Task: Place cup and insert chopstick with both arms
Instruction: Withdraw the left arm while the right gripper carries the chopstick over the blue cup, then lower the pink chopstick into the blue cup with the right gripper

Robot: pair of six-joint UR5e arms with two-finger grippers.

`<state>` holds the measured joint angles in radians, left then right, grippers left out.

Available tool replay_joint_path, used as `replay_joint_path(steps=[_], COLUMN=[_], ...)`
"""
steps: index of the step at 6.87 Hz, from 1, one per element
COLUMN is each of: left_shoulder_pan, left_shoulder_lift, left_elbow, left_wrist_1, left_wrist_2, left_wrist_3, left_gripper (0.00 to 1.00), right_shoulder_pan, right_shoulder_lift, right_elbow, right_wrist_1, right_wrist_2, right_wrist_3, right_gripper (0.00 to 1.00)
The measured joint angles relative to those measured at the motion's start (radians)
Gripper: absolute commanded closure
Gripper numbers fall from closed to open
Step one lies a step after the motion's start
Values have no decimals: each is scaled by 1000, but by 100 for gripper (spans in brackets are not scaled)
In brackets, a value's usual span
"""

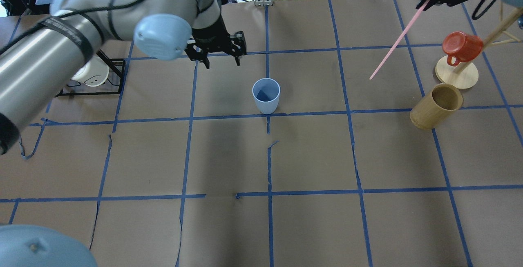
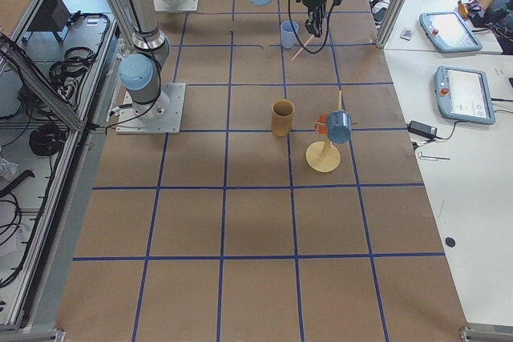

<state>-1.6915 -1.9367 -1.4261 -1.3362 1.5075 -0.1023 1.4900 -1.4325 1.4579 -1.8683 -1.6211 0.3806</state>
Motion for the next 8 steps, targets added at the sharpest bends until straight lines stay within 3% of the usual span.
replay_joint_path(steps=[3, 6, 8], left_shoulder_pan=[201, 231, 192], left_shoulder_lift=[188, 301, 330], left_elbow=[-58, -106, -125], left_wrist_1=[-112, -115, -124], left_wrist_2=[24, 37, 45], left_wrist_3=[310, 340, 330], left_gripper=[16, 13, 9], right_shoulder_pan=[259, 424, 468], right_shoulder_lift=[67, 153, 178], right_elbow=[-14, -74, -96], right_wrist_1=[-62, -90, -89], right_wrist_2=[-142, -281, -292], right_wrist_3=[288, 414, 496], right_gripper=[96, 95, 95])
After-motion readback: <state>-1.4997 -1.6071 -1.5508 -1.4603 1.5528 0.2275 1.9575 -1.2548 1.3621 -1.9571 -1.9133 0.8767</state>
